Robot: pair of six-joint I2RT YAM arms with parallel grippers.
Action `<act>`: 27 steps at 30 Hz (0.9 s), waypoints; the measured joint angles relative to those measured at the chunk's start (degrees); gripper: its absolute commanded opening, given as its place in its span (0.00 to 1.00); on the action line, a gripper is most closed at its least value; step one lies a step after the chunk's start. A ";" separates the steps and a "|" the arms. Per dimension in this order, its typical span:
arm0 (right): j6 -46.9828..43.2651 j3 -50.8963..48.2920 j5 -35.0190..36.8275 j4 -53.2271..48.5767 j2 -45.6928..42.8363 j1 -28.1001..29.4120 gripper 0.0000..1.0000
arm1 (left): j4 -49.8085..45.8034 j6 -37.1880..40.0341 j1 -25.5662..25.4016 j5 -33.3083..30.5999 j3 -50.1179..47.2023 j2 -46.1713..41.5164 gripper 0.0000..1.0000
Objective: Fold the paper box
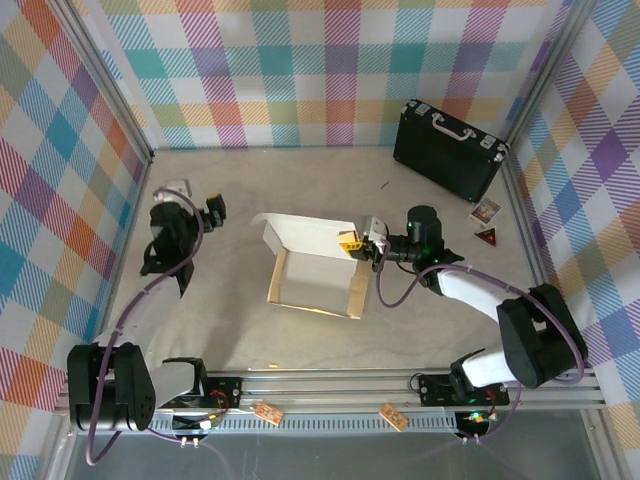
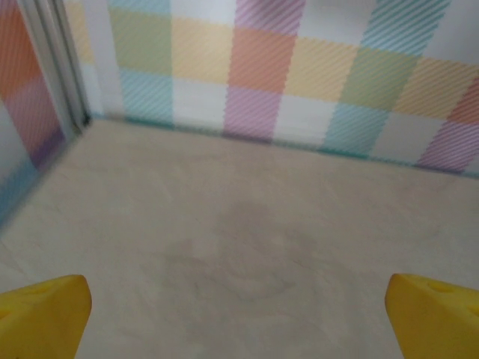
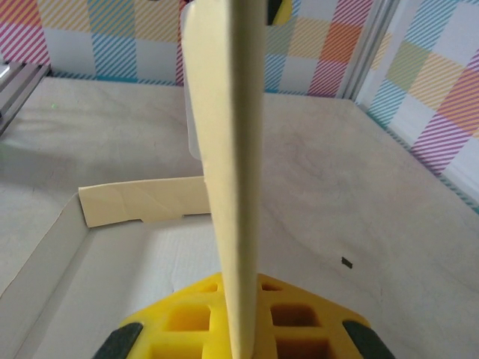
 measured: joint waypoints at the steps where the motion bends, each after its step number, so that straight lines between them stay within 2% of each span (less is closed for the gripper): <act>1: -0.98 0.57 -0.31 -0.66 1.07 -0.04 0.00 | 3.50 -2.08 0.17 1.88 -2.69 1.11 0.98; 3: -2.64 1.88 -0.90 -2.36 2.93 -0.09 0.00 | 8.87 -4.22 0.26 6.97 -5.92 4.15 0.91; 7: -6.08 4.83 -2.14 -4.76 6.67 -0.24 0.00 | 17.73 -6.14 -0.35 16.20 -11.54 9.01 0.86; 11: -7.26 5.75 -3.37 -3.96 9.68 -0.85 0.00 | 23.47 -5.60 -1.86 22.64 -15.65 8.76 0.85; 16: -7.93 7.41 -4.76 -3.56 13.40 -2.23 0.00 | 26.14 -1.18 -5.51 28.89 -15.08 7.65 0.83; 21: -9.92 8.63 -5.44 -3.52 15.28 -3.08 0.00 | 26.67 0.28 -5.84 33.20 -13.25 7.63 0.82; 27: -11.10 9.09 -5.44 -1.73 17.92 -4.09 0.00 | 20.11 2.54 -6.56 34.67 -10.14 2.95 0.84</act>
